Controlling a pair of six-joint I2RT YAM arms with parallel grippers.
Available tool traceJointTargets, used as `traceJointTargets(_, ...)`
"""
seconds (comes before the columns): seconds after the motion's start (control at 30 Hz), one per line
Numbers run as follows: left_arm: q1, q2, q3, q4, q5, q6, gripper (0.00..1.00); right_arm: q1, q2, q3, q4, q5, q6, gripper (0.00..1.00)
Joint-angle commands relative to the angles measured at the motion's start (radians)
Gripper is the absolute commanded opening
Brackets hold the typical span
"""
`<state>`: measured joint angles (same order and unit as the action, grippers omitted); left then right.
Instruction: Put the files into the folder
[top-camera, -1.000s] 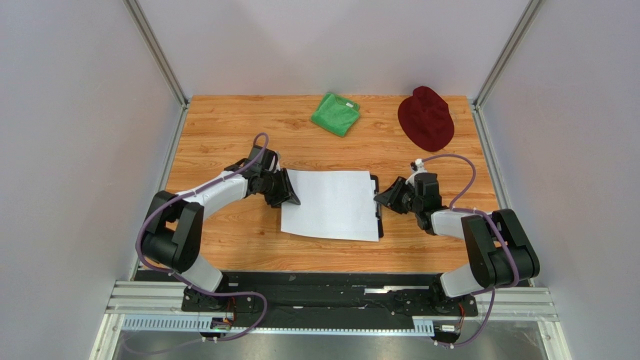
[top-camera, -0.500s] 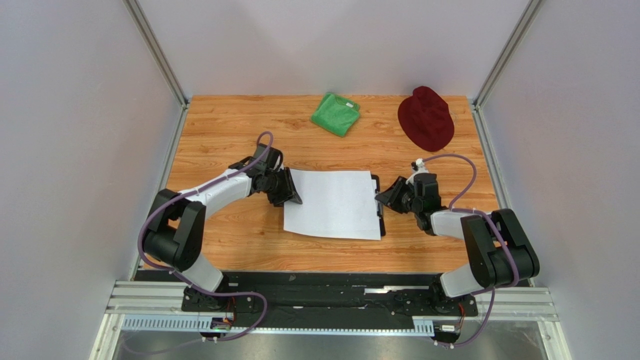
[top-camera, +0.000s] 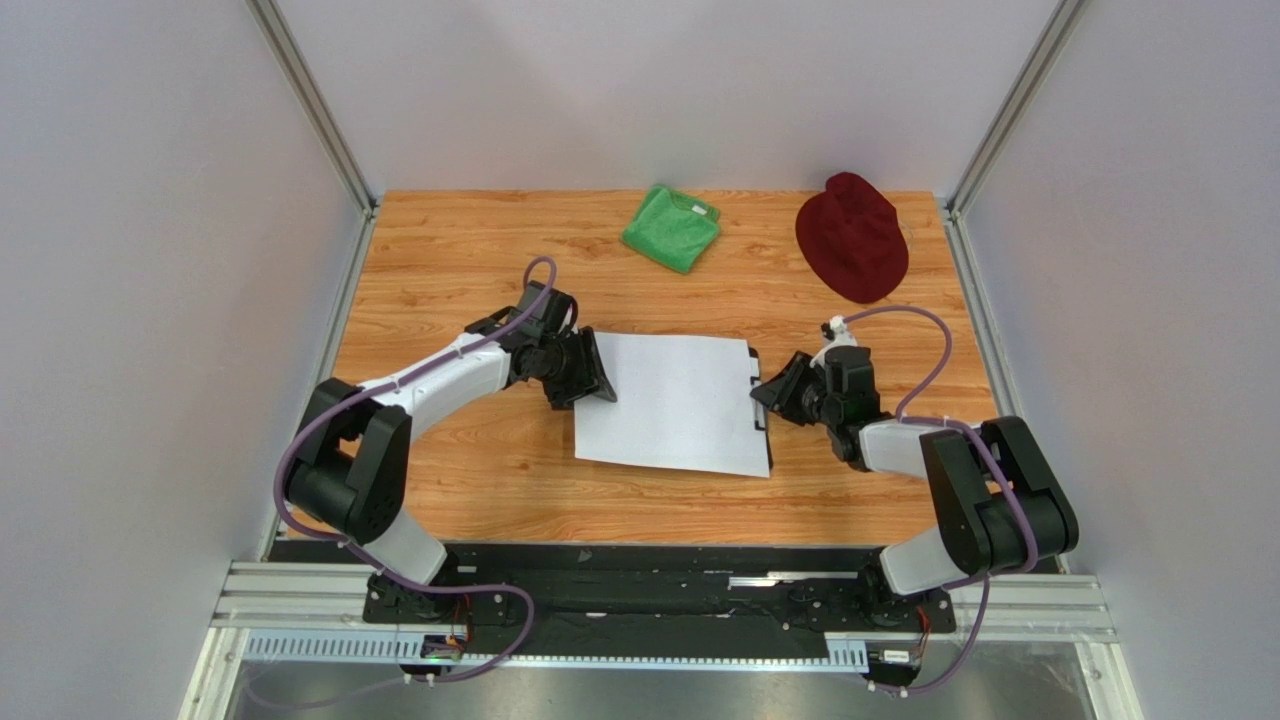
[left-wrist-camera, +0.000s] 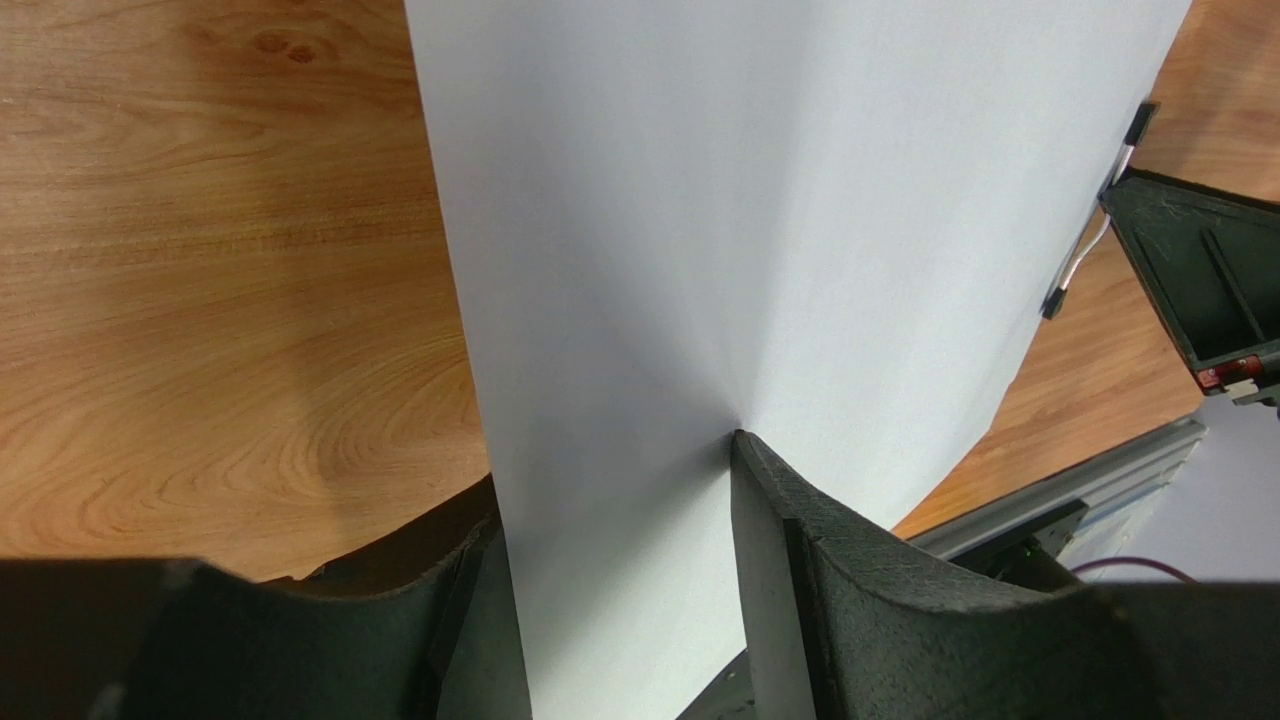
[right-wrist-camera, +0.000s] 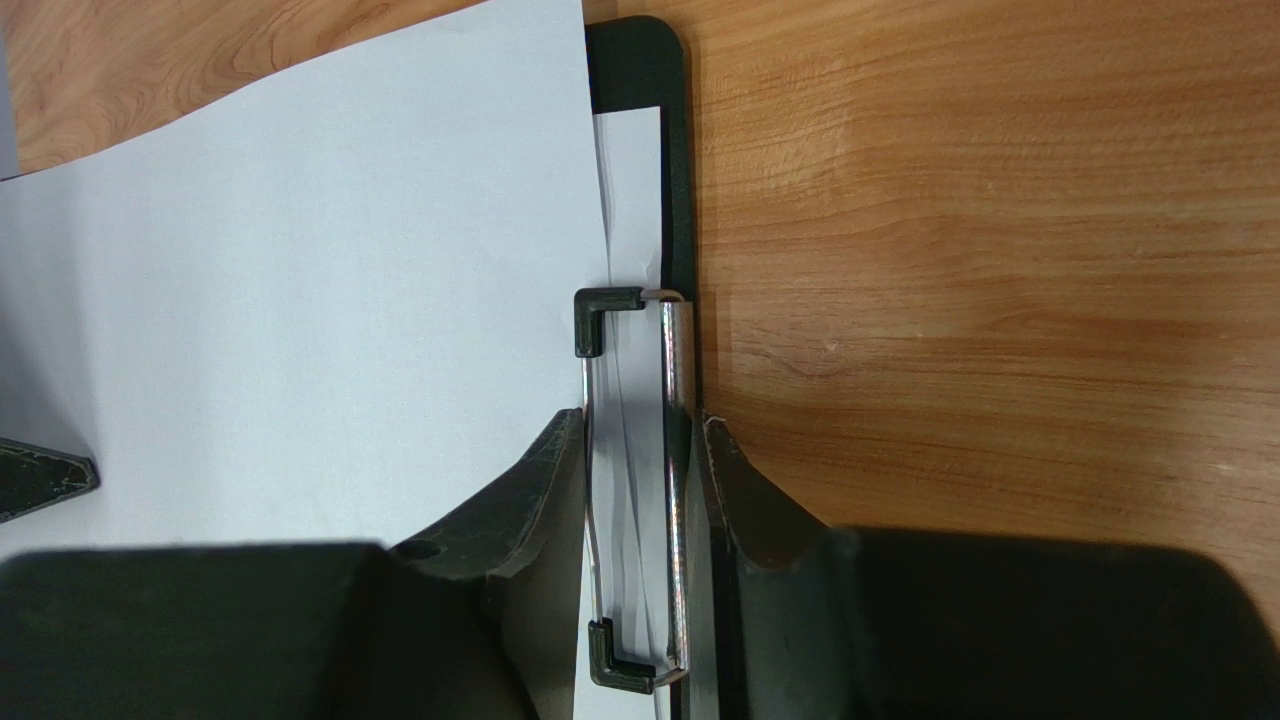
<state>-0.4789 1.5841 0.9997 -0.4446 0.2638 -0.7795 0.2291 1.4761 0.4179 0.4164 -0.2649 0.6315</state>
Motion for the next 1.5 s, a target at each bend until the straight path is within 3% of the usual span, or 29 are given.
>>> traceJointTargets(0.0,-0.036,0.024,0.040,0.099,0.071,-0.026,0.56,0.058,0.018,0.021,0.076,-0.148,0.025,0.00)
traceJointTargets(0.57,-0.047,0.097,0.116,0.064,0.107,0.025,0.66,0.088,0.032,0.081,-0.051,-0.132,-0.092,0.00)
traceJointTargets(0.7,-0.056,0.105,0.094,0.072,0.097,0.014,0.70,0.113,0.059,0.133,-0.158,-0.080,-0.108,0.01)
traceJointTargets(0.77,-0.056,0.096,0.090,0.064,0.075,0.013,0.77,0.127,0.059,0.139,-0.183,-0.035,-0.112,0.08)
traceJointTargets(0.8,-0.056,0.085,0.086,0.058,0.066,0.014,0.79,0.131,0.056,0.142,-0.211,-0.017,-0.112,0.19)
traceJointTargets(0.83,-0.056,0.077,0.086,0.041,0.054,0.019,0.90,0.133,0.053,0.150,-0.229,0.001,-0.113,0.26)
traceJointTargets(0.87,-0.056,0.071,0.083,0.031,0.025,0.022,0.92,0.139,0.053,0.160,-0.250,0.039,-0.118,0.32)
traceJointTargets(0.9,-0.055,0.057,0.083,0.020,0.014,0.028,0.93,0.141,0.056,0.171,-0.296,0.053,-0.125,0.46)
traceJointTargets(1.0,-0.050,0.027,0.079,-0.026,-0.032,0.036,0.94,0.145,0.043,0.200,-0.355,0.079,-0.154,0.66)
traceJointTargets(1.1,-0.038,-0.021,0.048,-0.059,-0.087,0.039,0.94,0.144,0.003,0.216,-0.401,0.093,-0.174,0.75)
traceJointTargets(1.2,-0.014,-0.045,0.031,-0.119,-0.116,0.031,0.95,0.145,-0.033,0.263,-0.494,0.104,-0.199,0.76)
traceJointTargets(1.47,0.003,-0.150,0.030,-0.322,-0.383,0.011,0.96,0.148,-0.155,0.357,-0.712,0.144,-0.237,0.77)
